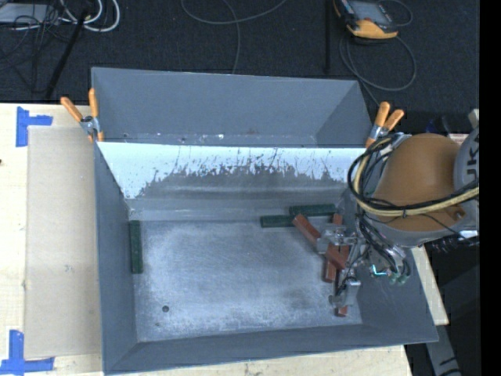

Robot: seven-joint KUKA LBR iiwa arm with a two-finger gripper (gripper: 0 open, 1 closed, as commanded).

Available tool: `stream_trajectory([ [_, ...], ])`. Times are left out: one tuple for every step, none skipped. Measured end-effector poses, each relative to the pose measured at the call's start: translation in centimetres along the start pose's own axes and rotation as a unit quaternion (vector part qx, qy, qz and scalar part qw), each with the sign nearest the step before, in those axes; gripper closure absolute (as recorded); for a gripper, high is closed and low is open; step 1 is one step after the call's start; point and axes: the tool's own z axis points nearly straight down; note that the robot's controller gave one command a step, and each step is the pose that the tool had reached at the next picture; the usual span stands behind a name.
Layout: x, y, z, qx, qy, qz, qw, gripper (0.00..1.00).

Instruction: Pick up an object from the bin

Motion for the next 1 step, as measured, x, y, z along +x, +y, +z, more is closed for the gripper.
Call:
stream_trajectory([
  [-6.2,-3.92,1.08,0.0,-0.0049,0.097,0.9953,0.0],
])
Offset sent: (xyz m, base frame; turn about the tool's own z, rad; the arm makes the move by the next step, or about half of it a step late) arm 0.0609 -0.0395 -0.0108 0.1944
